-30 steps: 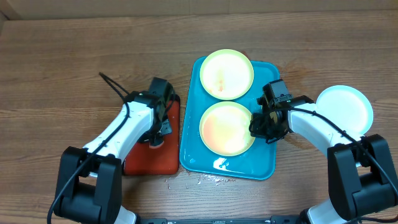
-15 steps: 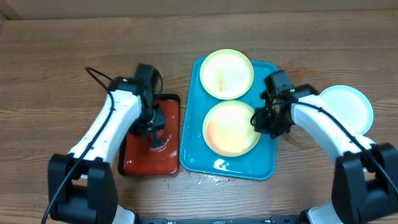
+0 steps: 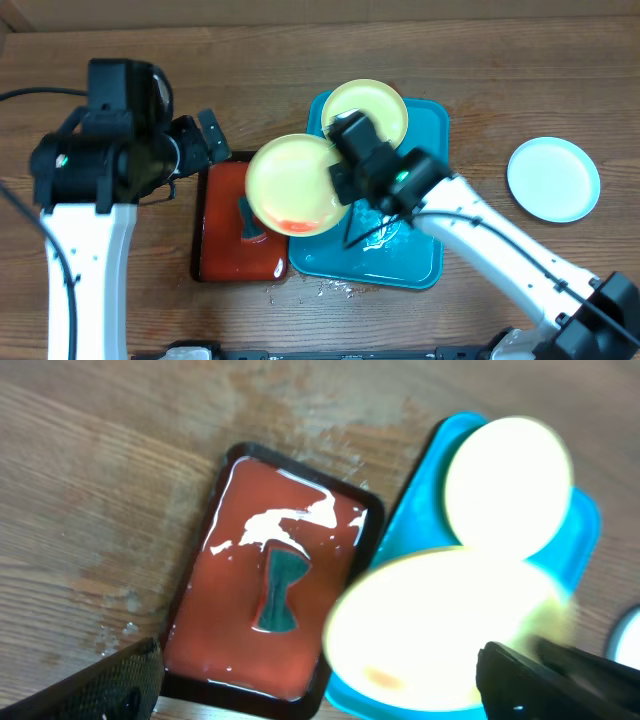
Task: Clean dirty plates on tray and stack at the side
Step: 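Return the sponge to the red tray with left gripper, then lift the yellow plate with right gripper and carry it rightward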
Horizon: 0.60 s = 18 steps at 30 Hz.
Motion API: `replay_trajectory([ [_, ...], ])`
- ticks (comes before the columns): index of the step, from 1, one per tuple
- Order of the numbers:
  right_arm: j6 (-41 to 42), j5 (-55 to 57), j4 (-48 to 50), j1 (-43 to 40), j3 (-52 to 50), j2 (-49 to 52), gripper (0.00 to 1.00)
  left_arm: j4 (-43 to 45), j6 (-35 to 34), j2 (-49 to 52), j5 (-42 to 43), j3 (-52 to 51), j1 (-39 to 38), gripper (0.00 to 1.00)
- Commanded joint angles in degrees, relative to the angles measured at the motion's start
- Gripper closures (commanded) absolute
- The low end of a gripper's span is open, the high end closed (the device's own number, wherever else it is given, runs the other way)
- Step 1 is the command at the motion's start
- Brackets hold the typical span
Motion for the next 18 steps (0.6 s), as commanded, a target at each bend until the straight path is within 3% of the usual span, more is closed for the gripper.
replay_trajectory([
  [1,0.15,12.07,4.46,8.07,0.59,-0.33,0.96,-0.98,2.21,-3.74,1.38,2.34,0.33,0.00],
  [11,0.39,39.52,12.37,21.27,0.55,2.97,0.96,-3.98,2.21,-6.88,-2.58,2.19,0.31,0.00],
  [18,0.35,48.63,13.11,24.81,0.55,2.97,0.96,-5.35,2.19,-5.53,-3.30,2.10,0.31,0.00],
])
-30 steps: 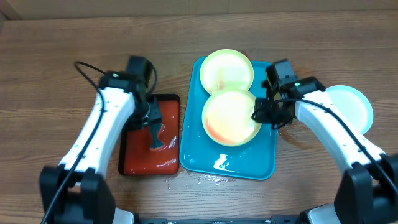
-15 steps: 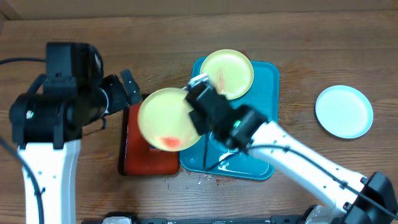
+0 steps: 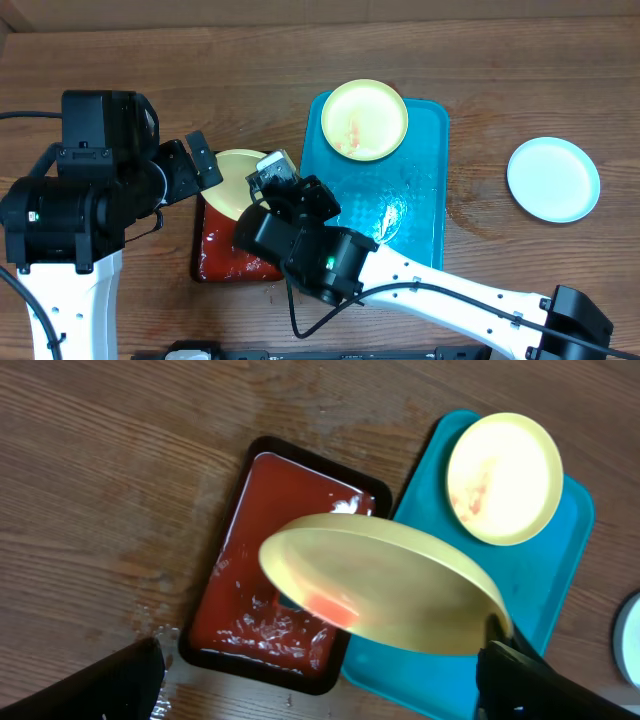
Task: Clean dirty plates on tray and stack at the side
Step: 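Lift the yellow plate with right gripper and carry it rightward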
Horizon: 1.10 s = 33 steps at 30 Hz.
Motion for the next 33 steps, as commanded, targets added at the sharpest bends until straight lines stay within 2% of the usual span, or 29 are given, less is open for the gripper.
replay_trajectory([
  [1,0.22,9.35,0.31,0.66,0.55,-0.15,0.96,0.04,0.87,1.11,-1.25,0.85,0.31,0.00],
  [8,-0.22,16.24,0.15,1.97,0.55,-0.15,0.96,0.09,0.87,2.43,-1.25,0.85,0.31,0.00],
  [33,-1.55,17.88,-0.94,2.27,0.55,-0.15,0.96,0.11,0.42,4.70,0.68,0.85,0.31,0.00],
])
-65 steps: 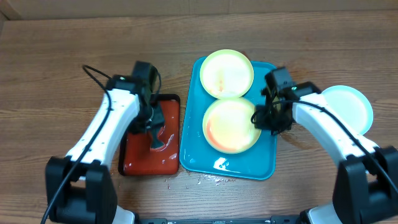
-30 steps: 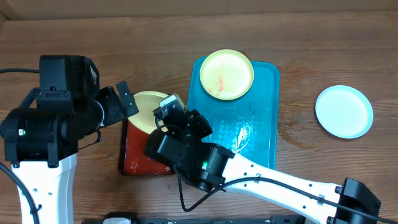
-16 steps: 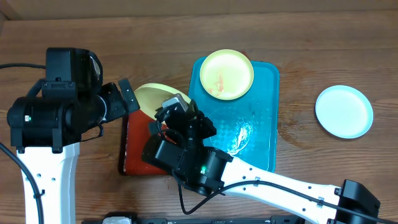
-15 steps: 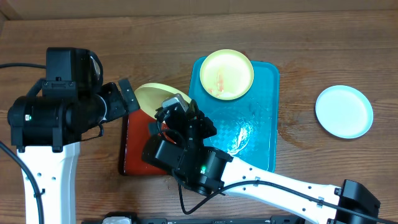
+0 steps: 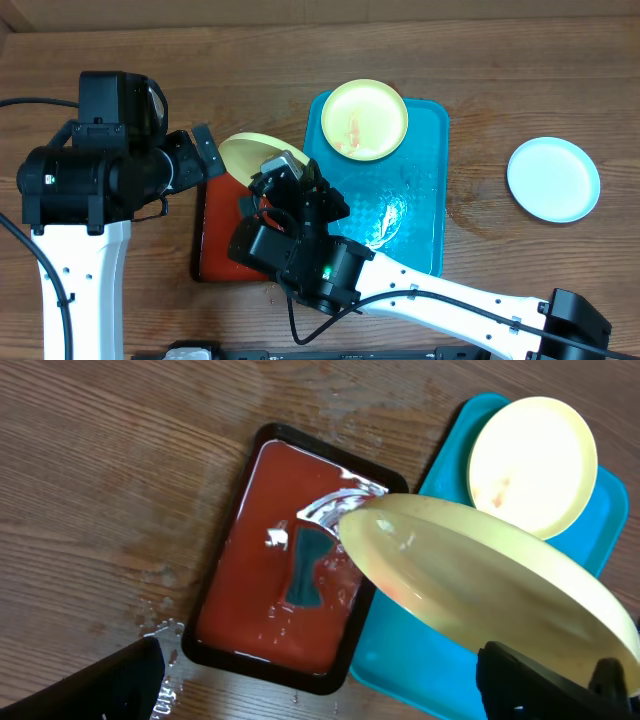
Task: Clean dirty plates on tray and stack at the side
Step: 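Lift the yellow plate with right gripper and carry it rightward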
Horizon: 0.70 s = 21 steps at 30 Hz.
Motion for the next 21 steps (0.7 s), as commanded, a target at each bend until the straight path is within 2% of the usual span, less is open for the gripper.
replay_trajectory([
  [1,-0.04,1.81,0.24,0.33,0.55,-0.15,0.96,0.00,0.46,0.42,1.57,0.85,0.31,0.00],
  [6,-0.02,1.81,0.24,0.33,0.55,-0.15,0.96,-3.45,1.77,0.04,5.44,0.87,0.04,0.00],
  [13,0.02,0.68,0.35,0.33,0.55,-0.15,0.96,-6.84,0.87,-7.76,-10.56,0.57,-5.81,0.00],
  [21,-0.02,-1.64,1.11,0.33,0.55,-0.15,0.96,-6.95,-0.04,-13.68,-11.78,0.37,-7.78,0.00],
])
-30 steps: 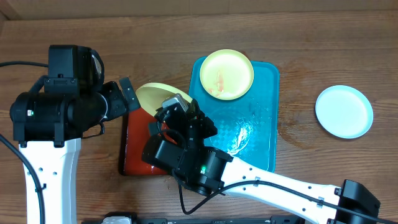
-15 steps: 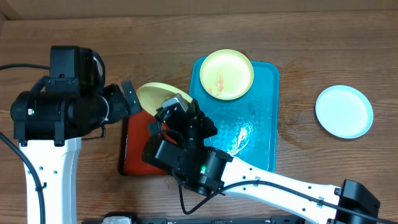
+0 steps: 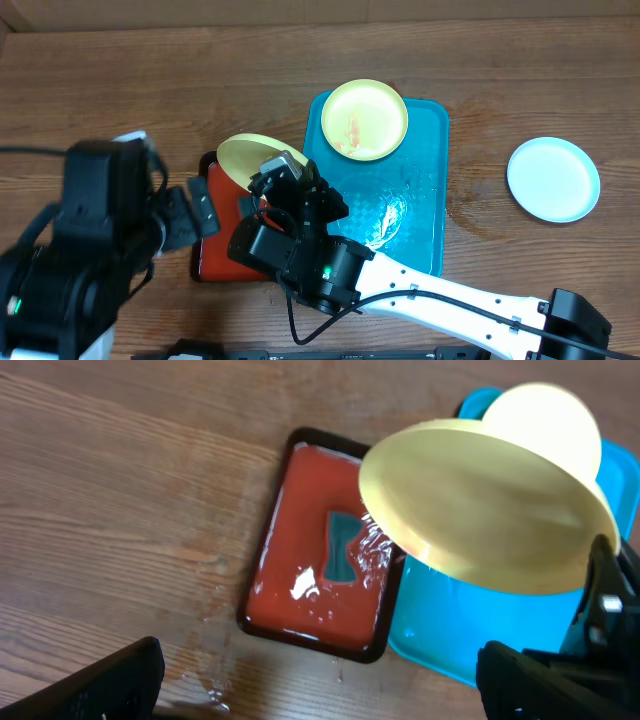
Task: Clean dirty plates on tray and stack at the side
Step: 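Lift the yellow plate with right gripper and carry it rightward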
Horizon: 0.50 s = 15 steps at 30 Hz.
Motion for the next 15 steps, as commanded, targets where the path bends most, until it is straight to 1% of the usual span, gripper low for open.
replay_trajectory([
  [1,-0.02,-1.22,0.87,0.33,0.55,-0.15,0.96,-0.09,-0.28,-0.57,-2.47,0.37,-0.35,0.01],
  [4,-0.61,0.42,0.72,0.31,0.55,-0.15,0.96,-0.15,-0.24,-0.59,-2.47,0.37,-0.35,0.00],
  [6,-0.96,-1.57,1.97,0.31,0.55,-0.15,0.96,-0.15,-0.24,-0.55,-2.45,0.37,-0.35,0.00],
  [8,-3.17,-0.28,2.21,0.55,0.55,-0.15,0.96,-0.17,-0.24,-0.55,-2.47,0.37,-0.35,0.00],
  [10,-3.17,2.23,2.25,0.55,0.55,-0.15,0.96,-0.17,-0.24,-0.55,-2.45,0.37,-0.35,0.00],
  [15,-3.19,1.42,2.58,0.61,0.55,-0.15,0.96,-0.17,-0.24,-0.55,-2.45,0.37,-0.35,0.00],
])
